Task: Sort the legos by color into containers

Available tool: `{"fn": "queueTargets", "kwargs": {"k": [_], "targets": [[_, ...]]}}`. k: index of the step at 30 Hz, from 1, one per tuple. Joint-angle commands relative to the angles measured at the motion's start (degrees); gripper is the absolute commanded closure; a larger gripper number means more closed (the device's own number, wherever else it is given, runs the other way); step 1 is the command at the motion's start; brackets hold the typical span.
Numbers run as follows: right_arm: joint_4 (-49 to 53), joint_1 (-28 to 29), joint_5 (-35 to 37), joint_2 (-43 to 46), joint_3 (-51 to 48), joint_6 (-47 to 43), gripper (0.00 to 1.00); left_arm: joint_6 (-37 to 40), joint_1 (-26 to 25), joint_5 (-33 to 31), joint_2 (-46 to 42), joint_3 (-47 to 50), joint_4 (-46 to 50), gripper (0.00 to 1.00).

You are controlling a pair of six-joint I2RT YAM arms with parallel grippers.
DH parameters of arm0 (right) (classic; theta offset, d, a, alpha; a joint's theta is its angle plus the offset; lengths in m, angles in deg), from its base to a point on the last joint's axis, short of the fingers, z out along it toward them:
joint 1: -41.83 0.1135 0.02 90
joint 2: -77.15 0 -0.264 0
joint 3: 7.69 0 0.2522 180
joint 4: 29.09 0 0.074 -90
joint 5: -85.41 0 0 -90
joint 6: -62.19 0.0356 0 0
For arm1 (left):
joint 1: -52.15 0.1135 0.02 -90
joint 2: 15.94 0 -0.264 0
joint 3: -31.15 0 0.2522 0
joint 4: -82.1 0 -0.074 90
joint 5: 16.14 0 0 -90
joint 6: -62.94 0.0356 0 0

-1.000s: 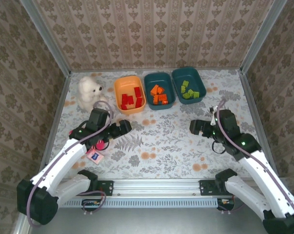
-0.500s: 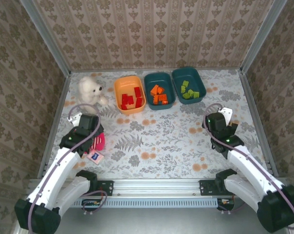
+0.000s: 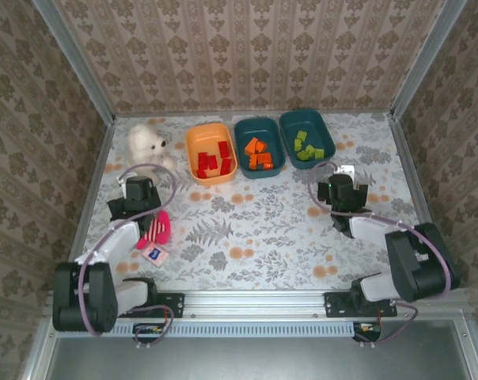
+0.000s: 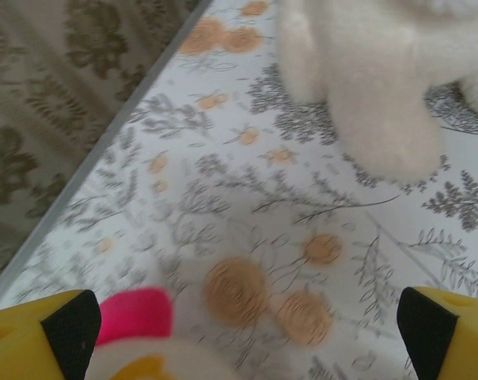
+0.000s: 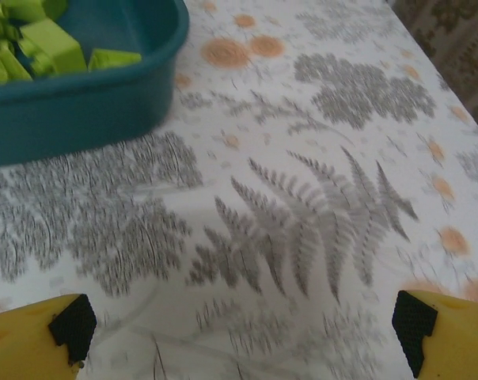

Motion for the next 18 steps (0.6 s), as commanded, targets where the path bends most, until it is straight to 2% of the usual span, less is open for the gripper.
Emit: {"fn": "queueTargets", "kwargs": {"k": [1,4,7,10,13,14,16,17,18], "targets": [[-11.4,-3.4,-6.8,-3.1,2.1,-4.6,0.00,4.3,1.7,6.1,3.8,1.5,-15.6,0.00],[-17.5,-7.9,-11.6,-3.1,-2.1,-0.3,0.00,5.2,3.1,8.3,6.5,3.6,-24.1,0.00],[-27.9,-8.1,-15.2,-3.5,-7.8,-1.3,0.00,8.2,3.7,11.1,7.3,6.6,-34.0,0.00],[-40.9,-8.3,-12.6,-6.0,-13.2,-0.3,0.00,11.2,3.5,13.0,8.1,10.5,-43.1,0.00],[-37.5,-8.4,-11.7,-5.6,-11.7,0.2,0.00,12.1,3.0,11.3,13.2,15.0,-57.8,0.00],[-34.7,-8.4,-11.8,-5.2,-10.6,0.4,0.00,12.9,2.9,12.4,14.1,15.1,-59.3,0.00],[-31.7,-8.3,-12.8,-5.8,-8.5,-0.2,0.00,14.2,1.3,13.1,14.4,12.4,-53.9,0.00],[-29.6,-8.2,-13.3,-5.6,-7.6,-0.5,0.00,14.8,0.9,13.0,16.6,11.7,-54.4,0.00],[-29.6,-8.1,-13.3,-6.0,-7.4,-0.7,0.00,16.1,0.8,12.7,20.0,11.6,-59.3,0.00]]}}
